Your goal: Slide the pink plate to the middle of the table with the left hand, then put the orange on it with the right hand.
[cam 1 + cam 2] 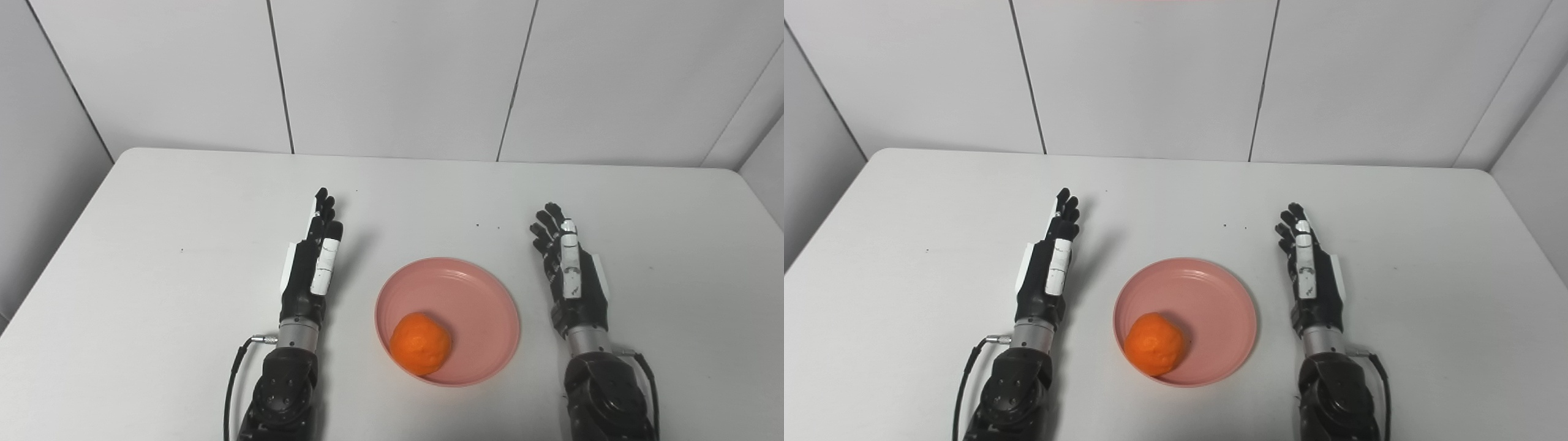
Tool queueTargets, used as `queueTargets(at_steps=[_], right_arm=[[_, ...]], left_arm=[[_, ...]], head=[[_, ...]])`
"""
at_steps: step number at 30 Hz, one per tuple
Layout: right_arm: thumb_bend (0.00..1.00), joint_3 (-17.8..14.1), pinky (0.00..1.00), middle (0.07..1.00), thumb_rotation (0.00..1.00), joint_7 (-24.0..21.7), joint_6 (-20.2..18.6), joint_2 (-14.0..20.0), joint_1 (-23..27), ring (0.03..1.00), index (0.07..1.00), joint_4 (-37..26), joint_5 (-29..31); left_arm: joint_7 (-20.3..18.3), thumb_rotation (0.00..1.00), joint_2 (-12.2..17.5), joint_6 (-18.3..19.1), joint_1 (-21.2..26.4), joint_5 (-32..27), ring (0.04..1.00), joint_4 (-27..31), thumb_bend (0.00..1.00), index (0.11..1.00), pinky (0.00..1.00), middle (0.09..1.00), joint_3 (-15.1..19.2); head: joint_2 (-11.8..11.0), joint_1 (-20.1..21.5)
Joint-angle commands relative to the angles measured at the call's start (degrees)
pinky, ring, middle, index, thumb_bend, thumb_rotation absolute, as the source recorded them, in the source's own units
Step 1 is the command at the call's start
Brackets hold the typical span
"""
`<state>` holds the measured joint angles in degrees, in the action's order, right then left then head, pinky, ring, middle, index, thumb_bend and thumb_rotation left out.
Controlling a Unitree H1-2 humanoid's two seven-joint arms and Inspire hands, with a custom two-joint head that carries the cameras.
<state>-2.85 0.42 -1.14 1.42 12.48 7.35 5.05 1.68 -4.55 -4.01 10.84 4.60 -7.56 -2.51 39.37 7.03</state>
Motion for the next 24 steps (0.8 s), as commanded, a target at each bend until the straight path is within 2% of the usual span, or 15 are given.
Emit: queueTargets(at_steps=[1, 11, 14, 19, 24], right_arm=[[0.83, 0.8, 1.0, 0.94, 1.0, -0.7, -2.0, 0.2, -1.0, 0.947, 0.947, -0.5, -0.7], [0.83, 2.2, 1.0, 0.945, 1.0, -0.4, -4.3, 1.6, -1.8, 0.964, 0.938, -1.9, -2.9], [0.81, 2.6, 1.0, 0.947, 1.0, -0.3, -3.6, 1.8, -1.9, 0.961, 0.942, -1.7, -4.0], [0.84, 3.4, 1.0, 0.943, 1.0, -0.5, -2.5, 2.1, -2.0, 0.959, 0.927, -1.6, -5.2], [0.85, 3.4, 1.0, 0.946, 1.0, -0.6, -2.5, 2.1, -2.1, 0.961, 0.935, -1.7, -5.1]], left_arm=[[-1.5, 1.0, 1.3, 1.4, -0.3, -1.3, 1.0, 0.4, 0.88, 1.0, 1.0, 1.0, 0.1], [-1.7, 1.0, 1.3, 4.0, 0.2, -2.6, 1.0, 0.8, 0.87, 1.0, 1.0, 1.0, 0.0], [-2.2, 1.0, 1.3, 6.2, 0.1, -3.7, 1.0, 1.8, 0.88, 1.0, 1.0, 1.0, 0.3], [-2.7, 1.0, 0.8, 9.5, -0.1, -6.7, 1.0, 2.9, 0.9, 1.0, 1.0, 1.0, 1.4], [-2.8, 1.0, 0.9, 9.3, -0.1, -7.1, 1.0, 2.7, 0.91, 1.0, 1.0, 1.0, 1.3]], head=[[0.2, 0.2], [0.9, 0.0], [1.0, 0.4], [1.1, 0.3], [1.1, 0.3]])
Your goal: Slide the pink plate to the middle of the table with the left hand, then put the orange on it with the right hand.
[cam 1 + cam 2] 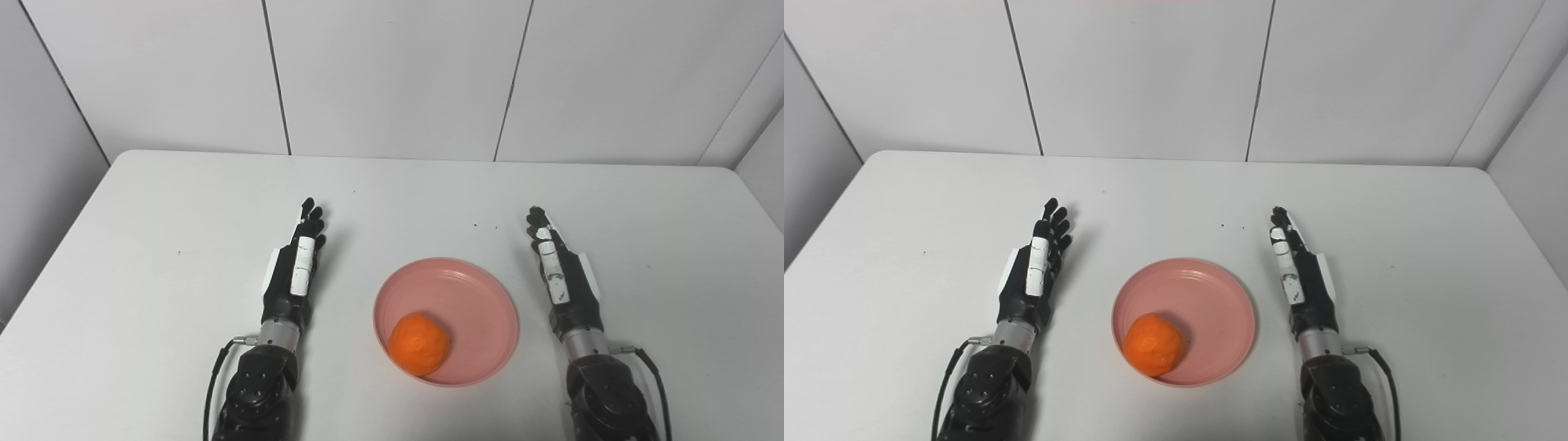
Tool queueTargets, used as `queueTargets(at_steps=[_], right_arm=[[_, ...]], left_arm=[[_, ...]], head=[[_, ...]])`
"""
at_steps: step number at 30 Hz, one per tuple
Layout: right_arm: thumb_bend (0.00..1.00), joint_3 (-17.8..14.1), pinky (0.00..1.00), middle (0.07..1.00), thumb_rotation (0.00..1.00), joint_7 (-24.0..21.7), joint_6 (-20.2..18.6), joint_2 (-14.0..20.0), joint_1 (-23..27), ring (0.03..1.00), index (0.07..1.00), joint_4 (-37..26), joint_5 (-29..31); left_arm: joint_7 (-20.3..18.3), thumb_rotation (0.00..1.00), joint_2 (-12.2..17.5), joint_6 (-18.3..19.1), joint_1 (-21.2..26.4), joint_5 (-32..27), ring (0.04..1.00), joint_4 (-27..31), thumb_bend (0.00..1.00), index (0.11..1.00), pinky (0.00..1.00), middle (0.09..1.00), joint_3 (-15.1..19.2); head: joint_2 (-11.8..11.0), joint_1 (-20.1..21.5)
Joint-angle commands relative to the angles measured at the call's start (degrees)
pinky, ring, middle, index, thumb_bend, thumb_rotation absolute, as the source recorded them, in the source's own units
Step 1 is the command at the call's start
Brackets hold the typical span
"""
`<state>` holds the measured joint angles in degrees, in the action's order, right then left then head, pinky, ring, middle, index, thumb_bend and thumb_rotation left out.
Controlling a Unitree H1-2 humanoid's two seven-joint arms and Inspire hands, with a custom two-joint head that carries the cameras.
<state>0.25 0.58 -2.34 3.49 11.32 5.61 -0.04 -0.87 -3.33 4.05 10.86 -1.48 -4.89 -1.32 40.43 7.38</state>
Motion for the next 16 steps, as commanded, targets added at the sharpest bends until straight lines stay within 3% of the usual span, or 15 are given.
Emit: queueTargets(at_steps=[1, 16], right_arm=[[0.85, 0.2, 1.0, 0.946, 1.0, -0.7, -1.3, 0.0, -0.9, 0.961, 0.936, 0.0, -0.1], [0.86, -1.8, 1.0, 0.949, 1.0, -0.8, -4.3, -1.5, -1.4, 0.967, 0.939, -1.5, 4.9]], left_arm=[[-0.3, 1.0, -0.3, 1.1, -0.1, -0.9, 1.0, -0.1, 0.91, 1.0, 1.0, 1.0, 0.1], [0.0, 1.0, -0.5, -0.6, -0.5, -0.4, 1.0, -0.5, 0.9, 1.0, 1.0, 1.0, -0.3]], head=[[0.1, -0.1], [0.2, 0.1]])
